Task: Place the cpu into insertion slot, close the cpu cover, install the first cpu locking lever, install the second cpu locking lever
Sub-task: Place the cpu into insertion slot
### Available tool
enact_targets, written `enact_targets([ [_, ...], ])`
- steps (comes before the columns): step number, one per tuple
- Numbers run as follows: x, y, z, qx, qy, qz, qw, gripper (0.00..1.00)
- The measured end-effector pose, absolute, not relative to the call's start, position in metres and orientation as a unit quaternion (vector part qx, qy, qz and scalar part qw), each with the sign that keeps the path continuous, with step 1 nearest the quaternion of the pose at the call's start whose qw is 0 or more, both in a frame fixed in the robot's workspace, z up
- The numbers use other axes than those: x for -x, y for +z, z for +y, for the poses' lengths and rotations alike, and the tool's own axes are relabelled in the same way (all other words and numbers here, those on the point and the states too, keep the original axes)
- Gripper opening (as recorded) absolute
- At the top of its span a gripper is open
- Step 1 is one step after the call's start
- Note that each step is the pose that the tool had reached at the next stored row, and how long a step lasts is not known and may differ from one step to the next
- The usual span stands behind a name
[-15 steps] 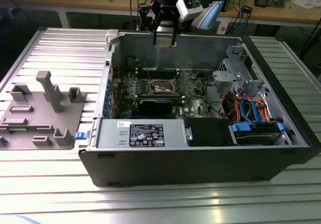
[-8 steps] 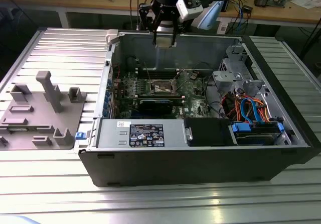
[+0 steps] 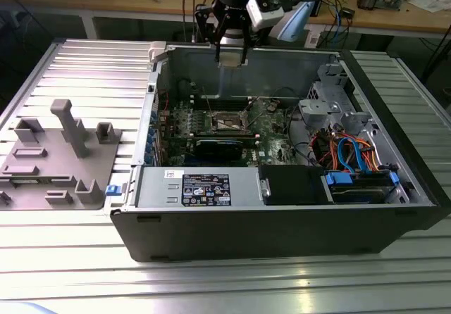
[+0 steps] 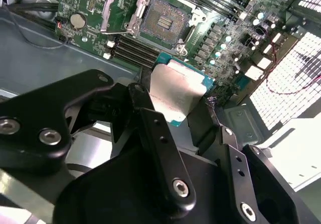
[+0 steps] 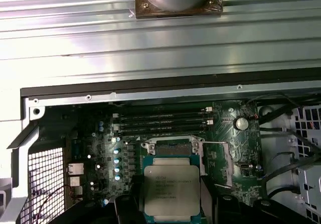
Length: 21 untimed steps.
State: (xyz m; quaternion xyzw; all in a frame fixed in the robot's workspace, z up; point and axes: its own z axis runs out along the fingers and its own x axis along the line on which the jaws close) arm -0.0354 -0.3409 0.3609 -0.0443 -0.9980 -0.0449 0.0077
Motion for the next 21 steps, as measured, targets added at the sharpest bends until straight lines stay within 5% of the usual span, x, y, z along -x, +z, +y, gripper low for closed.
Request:
enact_targets([
  [21,0.0354,0.3598,-0.3409,0.137,-0.044,-0.99,0.003,0.54],
])
